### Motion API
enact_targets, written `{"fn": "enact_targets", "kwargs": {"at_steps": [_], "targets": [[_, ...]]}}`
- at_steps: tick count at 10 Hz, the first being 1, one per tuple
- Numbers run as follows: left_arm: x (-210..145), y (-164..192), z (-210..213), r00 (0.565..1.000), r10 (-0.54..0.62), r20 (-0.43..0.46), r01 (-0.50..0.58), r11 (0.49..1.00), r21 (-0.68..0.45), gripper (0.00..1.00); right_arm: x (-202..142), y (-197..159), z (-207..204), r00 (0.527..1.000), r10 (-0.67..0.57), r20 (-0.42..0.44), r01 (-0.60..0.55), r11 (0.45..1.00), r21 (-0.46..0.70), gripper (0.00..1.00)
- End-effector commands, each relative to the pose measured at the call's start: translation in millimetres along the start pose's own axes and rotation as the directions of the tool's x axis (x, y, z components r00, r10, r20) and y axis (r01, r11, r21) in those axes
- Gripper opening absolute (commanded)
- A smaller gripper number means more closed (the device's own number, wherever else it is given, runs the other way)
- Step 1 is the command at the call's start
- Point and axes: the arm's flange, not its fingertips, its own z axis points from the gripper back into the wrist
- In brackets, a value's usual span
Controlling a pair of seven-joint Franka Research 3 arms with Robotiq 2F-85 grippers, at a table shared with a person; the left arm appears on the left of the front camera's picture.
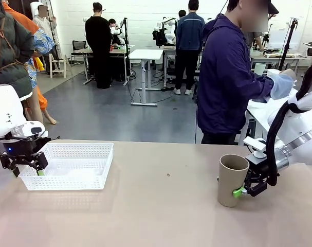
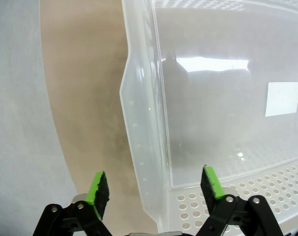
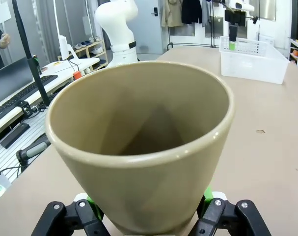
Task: Clean and organize the cups into the basket.
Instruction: Pick up the Organizing basket and move it to the center of the table, then pick up the Reusable plastic cup from the right side of the table and place it inside the Organizing basket.
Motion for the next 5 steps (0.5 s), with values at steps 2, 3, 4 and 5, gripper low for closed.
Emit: {"fn": "enact_targets", "kwargs": {"at_steps": [2, 3, 4, 5], "targets": [[2.9, 2.3, 5.4, 1.000, -0.013, -0.006, 0.013, 1.000, -0.015, 0.00, 1.9, -5.0, 4.3, 1.000, -0.003, -0.002, 0.003, 1.000, 0.018, 0.00], [1.8, 2.2, 8.3, 1.000, -0.009, -0.005, 0.009, 1.000, -0.019, 0.39, 1.9, -5.0, 4.9, 1.000, -0.007, -0.003, 0.007, 1.000, 0.015, 0.00], [-0.7, 1.7, 13.4, 1.000, 0.005, 0.009, -0.004, 1.000, -0.008, 0.00, 1.3, -5.2, 5.8, 1.000, -0.013, -0.005, 0.013, 1.000, 0.011, 0.00], [-2.7, 1.6, 18.6, 1.000, 0.009, 0.021, -0.009, 1.000, 0.000, 0.00, 0.1, -5.8, 6.5, 1.000, -0.022, -0.010, 0.022, 1.000, 0.005, 0.24]]}}
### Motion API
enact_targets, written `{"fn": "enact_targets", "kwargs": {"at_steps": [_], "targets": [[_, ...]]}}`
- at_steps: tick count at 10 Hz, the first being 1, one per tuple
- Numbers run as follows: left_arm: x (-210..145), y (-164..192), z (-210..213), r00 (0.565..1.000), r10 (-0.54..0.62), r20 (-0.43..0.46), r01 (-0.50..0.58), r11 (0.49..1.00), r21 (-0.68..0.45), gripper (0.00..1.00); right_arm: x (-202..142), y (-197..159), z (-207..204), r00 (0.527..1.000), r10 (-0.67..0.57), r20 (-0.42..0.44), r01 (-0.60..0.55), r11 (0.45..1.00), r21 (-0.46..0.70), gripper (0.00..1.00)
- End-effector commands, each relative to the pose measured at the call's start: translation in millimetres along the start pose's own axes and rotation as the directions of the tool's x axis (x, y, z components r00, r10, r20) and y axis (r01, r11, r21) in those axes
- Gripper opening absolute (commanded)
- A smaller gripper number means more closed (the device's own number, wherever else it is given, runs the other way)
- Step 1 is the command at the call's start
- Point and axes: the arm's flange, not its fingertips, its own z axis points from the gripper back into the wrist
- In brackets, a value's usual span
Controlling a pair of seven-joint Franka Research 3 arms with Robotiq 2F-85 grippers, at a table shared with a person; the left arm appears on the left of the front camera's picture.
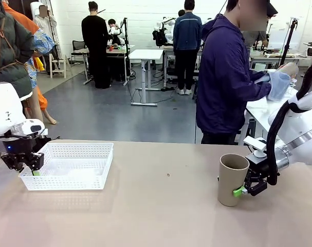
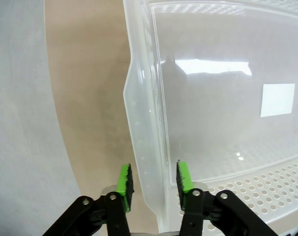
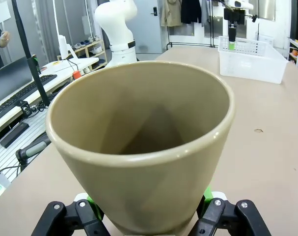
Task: Clean and organize the cups into the basket.
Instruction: Pick up the Organizing basket and move it to the center of the table, then pick up the Reusable plastic cup from the right side of the table and place it inside the Organizing basket.
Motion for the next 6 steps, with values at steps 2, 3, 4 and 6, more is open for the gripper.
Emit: {"fn": "enact_targets", "kwargs": {"at_steps": [2, 3, 4, 6], "targets": [[-2.5, 1.4, 10.1, 1.000, 0.011, 0.002, -0.011, 1.000, -0.002, 0.00, -1.7, -5.5, 3.9, 0.999, -0.031, -0.007, 0.032, 0.999, 0.009, 0.00], [-0.5, 1.3, 8.1, 1.000, 0.012, -0.004, -0.012, 1.000, -0.004, 0.00, -2.2, -5.0, 4.1, 0.999, -0.035, -0.008, 0.035, 0.999, 0.009, 0.23], [0.3, 0.8, 7.1, 1.000, 0.011, -0.008, -0.011, 1.000, -0.006, 0.00, -3.0, -4.6, 4.7, 0.999, -0.039, -0.005, 0.039, 0.999, 0.007, 0.00], [1.2, 0.4, 7.5, 1.000, 0.012, -0.010, -0.012, 1.000, -0.009, 0.00, -3.4, -4.3, 5.5, 0.999, -0.042, -0.002, 0.042, 0.999, 0.003, 0.00]]}}
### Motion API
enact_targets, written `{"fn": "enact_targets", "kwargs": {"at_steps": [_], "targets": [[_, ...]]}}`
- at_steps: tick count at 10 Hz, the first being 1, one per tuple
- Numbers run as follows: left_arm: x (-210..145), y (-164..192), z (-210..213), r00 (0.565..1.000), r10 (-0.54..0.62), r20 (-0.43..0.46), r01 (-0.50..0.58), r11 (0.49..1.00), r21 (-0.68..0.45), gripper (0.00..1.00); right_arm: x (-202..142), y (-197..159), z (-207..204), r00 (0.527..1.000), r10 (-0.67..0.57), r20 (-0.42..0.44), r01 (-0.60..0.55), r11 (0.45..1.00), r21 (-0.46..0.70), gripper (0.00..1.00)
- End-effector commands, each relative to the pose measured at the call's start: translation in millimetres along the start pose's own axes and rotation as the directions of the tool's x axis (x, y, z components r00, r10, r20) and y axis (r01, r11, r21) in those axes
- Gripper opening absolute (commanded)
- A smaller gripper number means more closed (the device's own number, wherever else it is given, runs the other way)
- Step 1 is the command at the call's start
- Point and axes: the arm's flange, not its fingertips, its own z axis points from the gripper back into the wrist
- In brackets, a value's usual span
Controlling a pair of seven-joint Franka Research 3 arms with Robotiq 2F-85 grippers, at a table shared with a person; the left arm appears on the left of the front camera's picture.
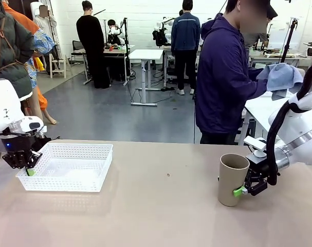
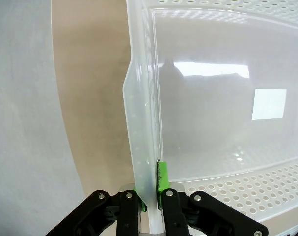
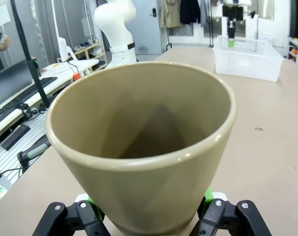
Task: Clean and organize the cups into the basket.
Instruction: Pick up the Organizing basket and move it to the center of the table, then pick up the Reusable plastic cup from the right side of the table and place it inside the Organizing basket.
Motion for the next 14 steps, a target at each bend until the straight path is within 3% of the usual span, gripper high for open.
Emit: {"fn": "enact_targets", "kwargs": {"at_steps": [1, 2, 3, 5, 7, 10, 13, 14], "targets": [[2.3, 0.0, -0.3, 1.000, 0.010, -0.019, -0.010, 1.000, -0.009, 0.00, -2.4, -4.2, 4.5, 0.999, -0.032, -0.004, 0.032, 0.999, 0.003, 0.23], [3.3, -2.4, 1.2, 1.000, 0.024, 0.012, -0.024, 1.000, -0.011, 0.00, 1.0, -2.0, 4.0, 0.999, -0.040, -0.003, 0.040, 0.999, -0.012, 0.23], [2.7, -10.6, 8.0, 0.997, 0.062, 0.044, -0.058, 0.995, -0.078, 0.00, 14.8, 6.4, 5.5, 0.997, -0.069, 0.035, 0.071, 0.996, -0.050, 0.11], [-7.3, -44.0, 24.0, 0.994, 0.088, 0.061, -0.080, 0.989, -0.121, 0.00, 64.7, 39.5, 17.2, 0.993, -0.091, 0.081, 0.104, 0.981, -0.165, 0.11], [-13.7, -80.7, 37.7, 0.994, 0.076, 0.083, -0.067, 0.992, -0.111, 0.00, 121.1, 83.5, 33.0, 0.996, -0.064, 0.065, 0.081, 0.953, -0.291, 0.11], [-10.7, -136.6, 41.8, 0.998, -0.024, 0.062, 0.026, 0.999, -0.033, 0.00, 197.4, 146.2, 54.3, 0.997, -0.033, 0.076, 0.063, 0.903, -0.426, 0.11], [-3.8, -196.4, 37.2, 0.999, -0.023, 0.025, 0.022, 0.999, 0.038, 0.00, 223.3, 179.1, 62.3, 0.993, -0.058, 0.105, 0.103, 0.862, -0.496, 0.11], [-5.3, -215.7, 38.3, 0.999, -0.022, 0.035, 0.020, 0.998, 0.061, 0.00, 221.4, 169.1, 69.8, 0.998, -0.024, 0.052, 0.044, 0.900, -0.433, 0.11]]}}
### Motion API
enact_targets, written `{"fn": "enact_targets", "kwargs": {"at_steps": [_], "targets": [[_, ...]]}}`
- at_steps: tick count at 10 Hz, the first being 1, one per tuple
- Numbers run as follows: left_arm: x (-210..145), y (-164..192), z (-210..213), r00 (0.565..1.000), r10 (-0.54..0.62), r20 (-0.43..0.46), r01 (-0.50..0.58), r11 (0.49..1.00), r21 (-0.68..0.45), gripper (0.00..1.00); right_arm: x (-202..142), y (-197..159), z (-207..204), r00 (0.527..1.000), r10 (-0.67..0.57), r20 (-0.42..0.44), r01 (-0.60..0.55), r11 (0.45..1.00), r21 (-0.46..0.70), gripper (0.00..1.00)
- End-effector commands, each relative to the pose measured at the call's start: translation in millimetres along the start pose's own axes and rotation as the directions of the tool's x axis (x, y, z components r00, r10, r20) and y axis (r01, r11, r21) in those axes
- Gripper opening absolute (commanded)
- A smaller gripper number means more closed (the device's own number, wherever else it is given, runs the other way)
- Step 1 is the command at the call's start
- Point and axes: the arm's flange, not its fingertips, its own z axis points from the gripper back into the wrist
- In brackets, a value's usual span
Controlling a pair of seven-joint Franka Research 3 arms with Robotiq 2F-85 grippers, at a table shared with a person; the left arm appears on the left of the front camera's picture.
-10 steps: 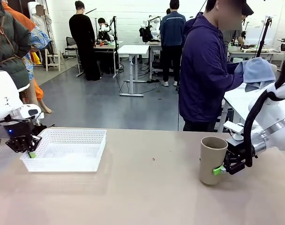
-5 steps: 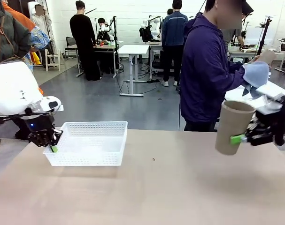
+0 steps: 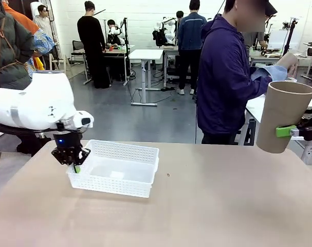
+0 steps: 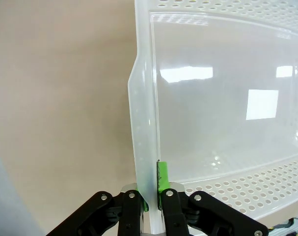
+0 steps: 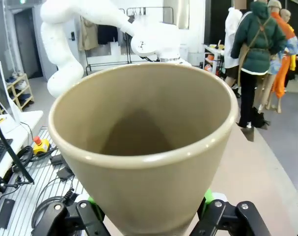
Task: Clean and organize the cups into the basket.
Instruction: Pick up the Organizing basket and move it to the center of the table, then pick up the Reusable plastic cup from the right side of the table and place it inside the Organizing basket.
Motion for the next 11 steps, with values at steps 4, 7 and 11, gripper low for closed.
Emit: {"fn": "enact_targets", "kwargs": {"at_steps": [4, 7, 11], "targets": [[3.3, -75.8, 9.3, 0.999, 0.011, 0.036, -0.014, 0.997, 0.079, 0.00, -7.5, -10.8, -5.9, 1.000, 0.014, 0.002, -0.014, 0.999, 0.029, 0.11], [5.9, -113.1, -2.1, 0.997, 0.036, 0.071, -0.043, 0.995, 0.095, 0.00, -7.5, -10.8, -5.9, 1.000, 0.014, 0.002, -0.014, 0.999, 0.029, 0.11], [-1.7, -158.2, -19.6, 0.995, 0.027, 0.095, -0.037, 0.994, 0.106, 0.00, -7.5, -10.8, -5.9, 1.000, 0.014, 0.002, -0.014, 0.999, 0.029, 0.11]]}}
